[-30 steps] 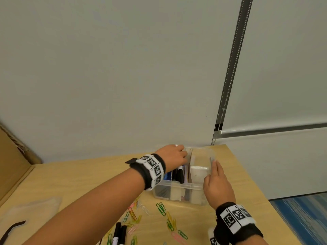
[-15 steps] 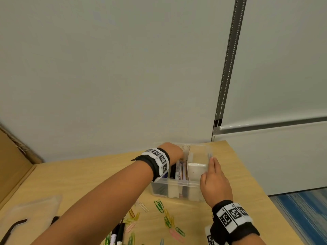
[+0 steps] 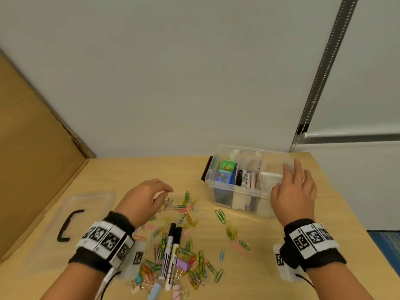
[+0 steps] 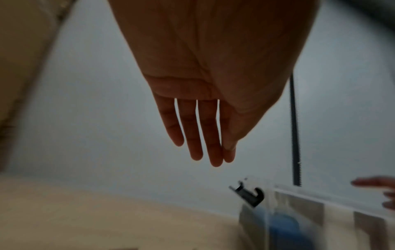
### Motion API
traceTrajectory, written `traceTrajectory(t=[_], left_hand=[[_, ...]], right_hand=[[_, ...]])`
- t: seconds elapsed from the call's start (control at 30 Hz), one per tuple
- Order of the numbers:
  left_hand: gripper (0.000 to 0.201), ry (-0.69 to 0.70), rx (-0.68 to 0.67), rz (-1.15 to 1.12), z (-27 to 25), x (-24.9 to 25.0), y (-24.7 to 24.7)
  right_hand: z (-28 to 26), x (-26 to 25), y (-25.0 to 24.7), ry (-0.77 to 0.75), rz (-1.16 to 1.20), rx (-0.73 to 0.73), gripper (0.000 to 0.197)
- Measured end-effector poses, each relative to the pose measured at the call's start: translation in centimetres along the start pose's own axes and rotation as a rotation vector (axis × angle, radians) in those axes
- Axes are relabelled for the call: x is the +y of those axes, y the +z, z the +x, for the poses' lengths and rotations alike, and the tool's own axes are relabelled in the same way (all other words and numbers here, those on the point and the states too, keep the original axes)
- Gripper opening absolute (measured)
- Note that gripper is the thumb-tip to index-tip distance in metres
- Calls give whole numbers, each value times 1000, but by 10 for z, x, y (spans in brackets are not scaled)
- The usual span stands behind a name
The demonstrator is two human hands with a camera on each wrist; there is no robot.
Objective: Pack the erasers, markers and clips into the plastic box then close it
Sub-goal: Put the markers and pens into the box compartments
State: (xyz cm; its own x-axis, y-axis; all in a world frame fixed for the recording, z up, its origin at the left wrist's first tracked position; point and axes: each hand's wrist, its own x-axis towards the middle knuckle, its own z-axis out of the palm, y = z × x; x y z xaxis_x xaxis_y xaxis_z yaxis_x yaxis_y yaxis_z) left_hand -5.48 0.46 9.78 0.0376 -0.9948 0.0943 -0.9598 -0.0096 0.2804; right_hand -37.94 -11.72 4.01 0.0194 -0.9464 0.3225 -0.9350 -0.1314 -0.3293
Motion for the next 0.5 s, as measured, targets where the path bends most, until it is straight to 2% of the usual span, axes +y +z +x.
traceTrajectory(t=[0.1,0.17,0.23,0.3,0.37,0.43,0.5], left_hand=[[21,-138,-89,1,-30,-24,21],[20,-199,-181,17,-40,-32,35],[20,-222,-237,1,-42,-35,49],[21,-237,-285,-13,-38,-33,61],[22,-251,-316,8,-32,-30,72],[24,-259,-332,39,-25,-28,79],[27,-247,-363,77,-20,-25,84]], right_hand=[[-19,-35,-12,-210,79,131,43],[-39,-67,-11,-362,138,76,22],[-59,-97,-2,-423,210,-142,5],[-76,-123,16,-357,262,-432,11],[-90,-144,36,-302,217,-640,15],[-98,-161,52,-288,135,-733,19],[-103,-172,62,-289,64,-761,20]])
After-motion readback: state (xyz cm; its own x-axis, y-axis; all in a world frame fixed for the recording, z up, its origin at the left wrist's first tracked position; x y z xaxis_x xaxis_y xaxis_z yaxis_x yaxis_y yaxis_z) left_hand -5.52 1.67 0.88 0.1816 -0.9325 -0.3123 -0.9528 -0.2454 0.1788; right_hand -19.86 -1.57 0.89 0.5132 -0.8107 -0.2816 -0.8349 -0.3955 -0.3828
